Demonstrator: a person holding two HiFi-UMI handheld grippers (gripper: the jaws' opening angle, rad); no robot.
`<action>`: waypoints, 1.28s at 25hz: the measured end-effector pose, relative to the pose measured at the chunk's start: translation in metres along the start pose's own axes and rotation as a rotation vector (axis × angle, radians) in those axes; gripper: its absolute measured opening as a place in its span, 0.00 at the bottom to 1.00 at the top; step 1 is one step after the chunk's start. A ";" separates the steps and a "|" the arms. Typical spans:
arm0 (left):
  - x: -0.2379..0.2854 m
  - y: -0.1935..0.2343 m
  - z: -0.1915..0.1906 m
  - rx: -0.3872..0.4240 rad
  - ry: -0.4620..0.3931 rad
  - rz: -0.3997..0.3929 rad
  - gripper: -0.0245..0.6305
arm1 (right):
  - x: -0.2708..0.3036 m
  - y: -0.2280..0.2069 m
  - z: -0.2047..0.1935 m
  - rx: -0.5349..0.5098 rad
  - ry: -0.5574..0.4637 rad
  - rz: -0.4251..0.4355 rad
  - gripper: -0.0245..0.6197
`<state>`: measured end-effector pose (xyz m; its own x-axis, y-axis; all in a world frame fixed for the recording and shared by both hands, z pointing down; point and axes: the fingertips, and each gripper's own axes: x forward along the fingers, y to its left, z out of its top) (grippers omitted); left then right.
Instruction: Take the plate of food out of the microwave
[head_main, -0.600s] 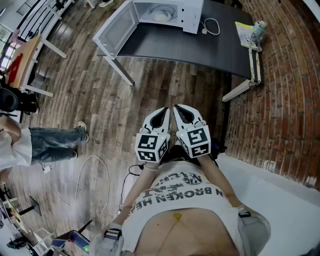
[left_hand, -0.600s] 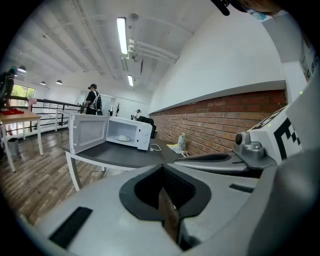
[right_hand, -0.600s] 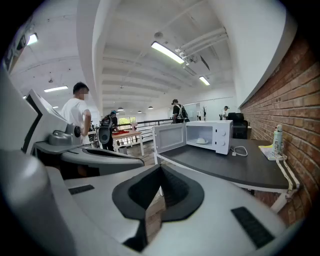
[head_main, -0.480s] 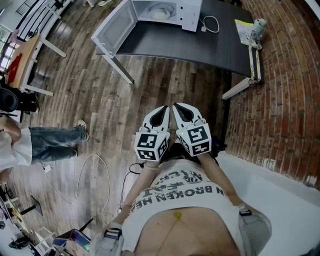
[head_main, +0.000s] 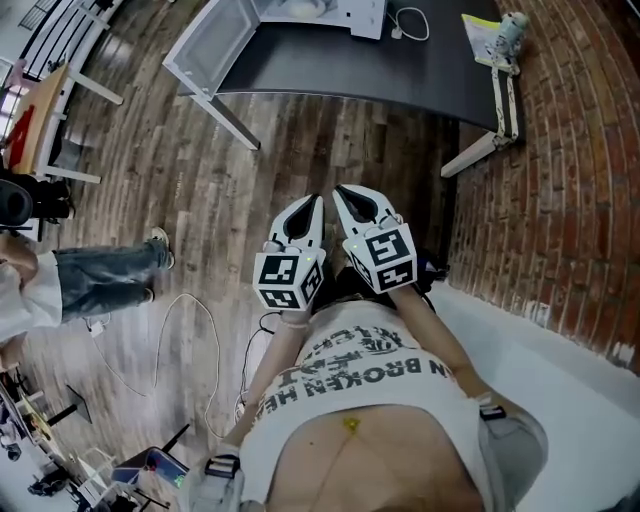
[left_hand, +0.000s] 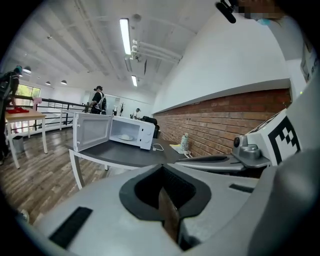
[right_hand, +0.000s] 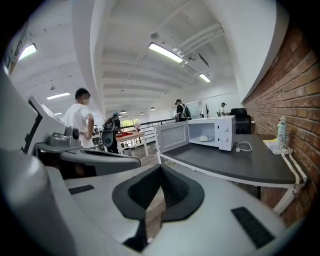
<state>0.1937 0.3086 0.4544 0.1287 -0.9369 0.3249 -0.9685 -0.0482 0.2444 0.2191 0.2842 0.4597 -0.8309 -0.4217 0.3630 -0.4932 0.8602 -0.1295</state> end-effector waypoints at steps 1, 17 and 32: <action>0.001 0.002 0.000 -0.002 0.002 0.004 0.05 | 0.001 0.000 0.000 0.001 -0.001 0.005 0.05; 0.078 0.083 0.048 -0.018 0.000 -0.091 0.05 | 0.097 -0.035 0.046 0.004 -0.018 -0.049 0.05; 0.115 0.163 0.080 -0.023 0.024 -0.172 0.05 | 0.190 -0.034 0.077 0.045 -0.026 -0.086 0.05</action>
<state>0.0334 0.1656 0.4584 0.2973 -0.9069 0.2986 -0.9266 -0.1987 0.3192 0.0581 0.1528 0.4621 -0.7912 -0.5010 0.3506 -0.5734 0.8072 -0.1406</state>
